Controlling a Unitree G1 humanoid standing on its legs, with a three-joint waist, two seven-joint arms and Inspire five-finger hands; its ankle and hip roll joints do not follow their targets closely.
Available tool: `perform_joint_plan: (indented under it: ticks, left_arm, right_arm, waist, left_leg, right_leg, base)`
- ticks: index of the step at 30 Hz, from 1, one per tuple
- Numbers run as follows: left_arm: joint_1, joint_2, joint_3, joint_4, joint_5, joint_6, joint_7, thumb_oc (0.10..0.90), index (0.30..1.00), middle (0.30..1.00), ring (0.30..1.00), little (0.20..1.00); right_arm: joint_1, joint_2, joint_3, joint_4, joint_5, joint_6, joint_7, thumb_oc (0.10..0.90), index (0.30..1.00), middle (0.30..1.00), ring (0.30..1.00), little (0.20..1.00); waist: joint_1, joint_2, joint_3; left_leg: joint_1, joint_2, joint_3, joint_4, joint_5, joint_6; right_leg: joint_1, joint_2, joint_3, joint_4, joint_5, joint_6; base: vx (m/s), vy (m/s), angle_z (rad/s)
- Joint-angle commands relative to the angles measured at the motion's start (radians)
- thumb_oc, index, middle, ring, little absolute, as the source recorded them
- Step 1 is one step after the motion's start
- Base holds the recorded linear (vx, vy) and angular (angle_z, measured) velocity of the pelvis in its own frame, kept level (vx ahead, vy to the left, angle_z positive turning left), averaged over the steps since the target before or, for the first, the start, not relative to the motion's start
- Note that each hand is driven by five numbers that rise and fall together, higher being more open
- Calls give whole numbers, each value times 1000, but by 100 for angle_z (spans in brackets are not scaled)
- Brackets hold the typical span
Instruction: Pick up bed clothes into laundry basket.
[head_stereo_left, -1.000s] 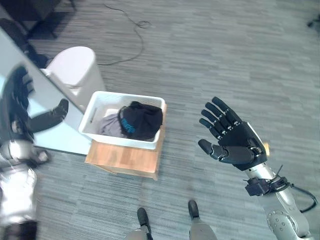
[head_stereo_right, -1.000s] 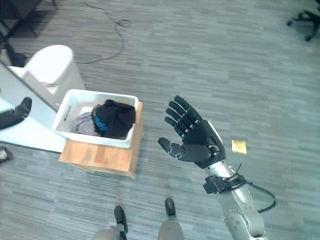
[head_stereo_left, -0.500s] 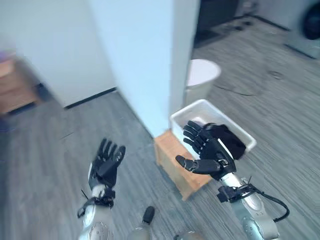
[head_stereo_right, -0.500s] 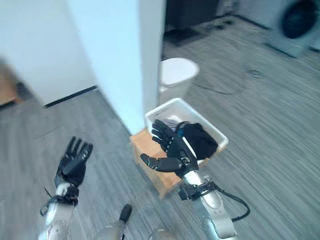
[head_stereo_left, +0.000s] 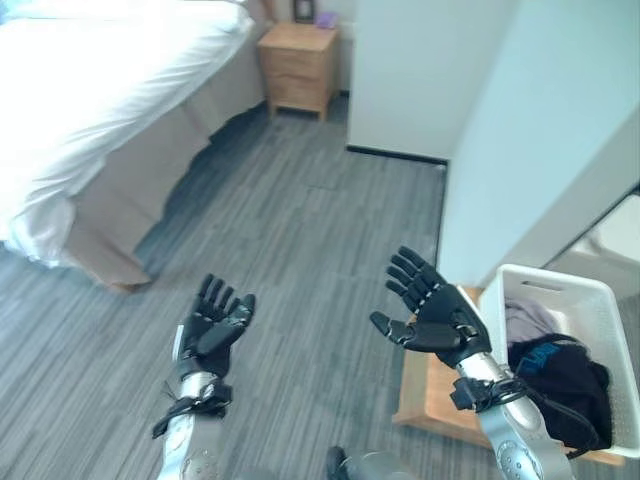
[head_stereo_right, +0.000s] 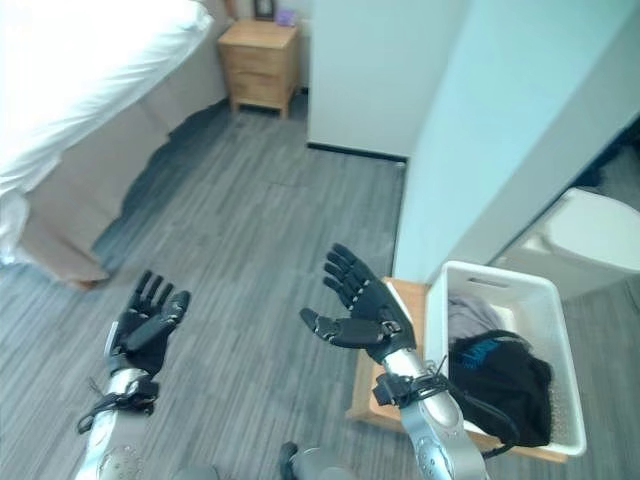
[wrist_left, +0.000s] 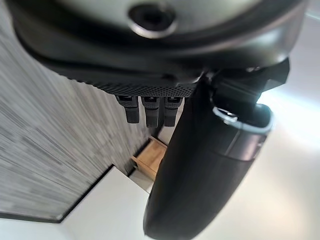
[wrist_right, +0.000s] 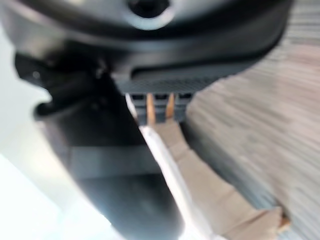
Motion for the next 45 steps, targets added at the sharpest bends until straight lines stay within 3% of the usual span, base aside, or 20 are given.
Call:
perform_joint_plan:
  ticks: [1, 3, 4, 5, 6, 7, 10, 12, 14, 18, 30, 34, 35, 38, 40, 44, 45]
  left_arm:
    - [-74, 75, 18, -121, 83, -97, -9, 800, 900, 900, 900, 900]
    - [-72, 84, 6, -122, 85, -94, -8, 800, 900, 900, 900, 900]
    - [-77, 92, -2, -109, 89, -95, -5, 800, 900, 900, 900, 900]
    - [-77, 92, -2, -108, 89, -95, -5, 800, 900, 900, 900, 900]
    - [-97, 113, -12, -72, 92, -100, 5, 800, 900, 900, 900, 900]
    - [-88, 116, -4, -83, 88, -102, 0, 800, 900, 900, 900, 900]
    - [-71, 114, 17, -94, 104, -111, 1, 800, 900, 900, 900, 900]
    - [-52, 103, 29, -102, 128, -120, 15, 800, 900, 900, 900, 900]
    - [-51, 79, 30, -98, 65, -124, 17, 800, 900, 900, 900, 900]
    - [-40, 84, -16, -92, 73, -95, -8, 800, 900, 900, 900, 900]
    - [-44, 73, -19, -85, 44, -91, -27, 800, 900, 900, 900, 900]
    - [-44, 79, -18, -85, 58, -96, -22, 800, 900, 900, 900, 900]
    - [-171, 174, -19, -63, 163, -83, -8, 800, 900, 900, 900, 900]
    - [-127, 157, 15, -43, 152, -85, -1, 800, 900, 900, 900, 900]
    - [-110, 145, 31, -41, 147, -88, 21, 800, 900, 900, 900, 900]
    - [-89, 123, 59, -46, 124, -86, 57, 800, 900, 900, 900, 900]
    - [-107, 130, 68, -53, 150, -89, 88, 800, 900, 900, 900, 900]
  right_arm:
    - [-13, 51, -26, -76, -33, -108, -12, 800, 900, 900, 900, 900]
    - [-30, 68, -11, -65, -49, -105, -26, 800, 900, 900, 900, 900]
    - [-37, 79, -2, -58, -49, -110, -27, 800, 900, 900, 900, 900]
    - [-37, 79, -2, -58, -49, -110, -27, 800, 900, 900, 900, 900]
    - [-47, 90, 12, -54, -66, -110, -34, 800, 900, 900, 900, 900]
    - [-51, 88, 25, -55, -66, -104, -32, 800, 900, 900, 900, 900]
    - [-58, 82, 51, -42, -74, -93, -20, 800, 900, 900, 900, 900]
    - [-70, 78, 59, -9, -85, -88, -21, 800, 900, 900, 900, 900]
    - [-98, 71, 62, -3, -83, -91, -36, 800, 900, 900, 900, 900]
    - [-101, 50, 49, -17, -83, -83, -30, 800, 900, 900, 900, 900]
    - [-38, 52, 29, -29, -55, -76, 3, 800, 900, 900, 900, 900]
    - [-39, 55, 20, -25, -53, -84, -1, 800, 900, 900, 900, 900]
    - [-34, 116, -68, 32, 26, -91, -17, 800, 900, 900, 900, 900]
    - [-63, 122, -66, 65, 55, -90, -15, 800, 900, 900, 900, 900]
    - [-78, 120, -63, 78, 57, -93, -27, 800, 900, 900, 900, 900]
    - [-104, 46, -68, 87, -56, -59, -65, 800, 900, 900, 900, 900]
    - [-155, 14, -69, 119, -82, -54, -98, 800, 900, 900, 900, 900]
  waist:
    - [-8, -8, -80]
    - [-11, 6, -59]
    - [-20, 4, -44]
    - [-20, 4, -45]
    - [-63, 7, -33]
    - [-59, 12, -34]
    - [-26, 1, -50]
    - [-9, 1, -71]
    - [7, -3, -82]
    - [17, -16, -113]
    - [13, -28, -141]
    - [9, -30, -138]
    - [-7, -7, -31]
    - [23, -21, -71]
    - [34, -18, -79]
    - [63, -24, -103]
    - [84, -27, -111]
  left_leg:
    - [-16, -66, 18, -137, -40, 64]
    - [1, -99, -17, -212, -19, 100]
    - [-1, -109, -35, -216, -10, 111]
    - [-2, -109, -35, -216, -10, 111]
    - [-11, -123, -118, -212, -3, 120]
    - [-16, -122, -127, -212, 3, 118]
    - [-26, -146, -139, -220, 9, 126]
    - [-30, -152, -130, -218, 10, 129]
    - [-29, -153, -125, -221, 13, 130]
    - [-28, -150, -141, -230, 17, 126]
    - [-35, -133, -151, -235, 29, 109]
    - [-38, -132, -136, -235, 30, 109]
    - [-62, -121, -126, -214, 30, 122]
    - [-67, -133, -122, -203, 23, 115]
    - [-67, -128, -122, -200, 25, 110]
    - [-62, -114, -147, -218, 45, 96]
    - [-71, -112, -183, -219, 60, 88]
  right_leg:
    - [34, -159, -54, -214, 162, 223]
    - [-41, -180, -11, -92, 185, 251]
    - [-75, -173, 63, -29, 194, 274]
    - [-77, -173, 63, -29, 194, 274]
    - [-75, -81, 319, -5, 173, 288]
    - [-68, -87, 345, -28, 170, 290]
    - [-17, -142, 300, -178, 183, 272]
    - [1, -141, 292, -201, 186, 274]
    - [8, -134, 303, -207, 188, 277]
    - [50, -136, 284, -250, 184, 266]
    - [85, -126, 277, -293, 187, 257]
    - [76, -122, 282, -306, 206, 263]
    - [-5, -163, 266, -87, 133, 270]
    - [59, -166, 261, -231, 128, 270]
    - [65, -158, 269, -223, 128, 269]
    - [108, -144, 241, -248, 116, 248]
    - [123, -141, 222, -252, 106, 239]
  base:
    - [-78, 274, 64]
    - [-134, 276, 44]
    - [-120, 130, -12]
    - [-154, 145, -11]
    - [-99, 74, 17]
    - [-128, 67, 79]
    - [-59, 13, 64]
    - [-13, -5, -19]
    - [8, -19, 3]
    - [15, -49, 11]
    - [-12, -36, 3]
    - [-40, -16, -2]
    - [-7, -40, -4]
    - [-9, -101, 3]
    - [-27, -107, -2]
    - [-21, -152, 2]
    - [-83, -150, 23]
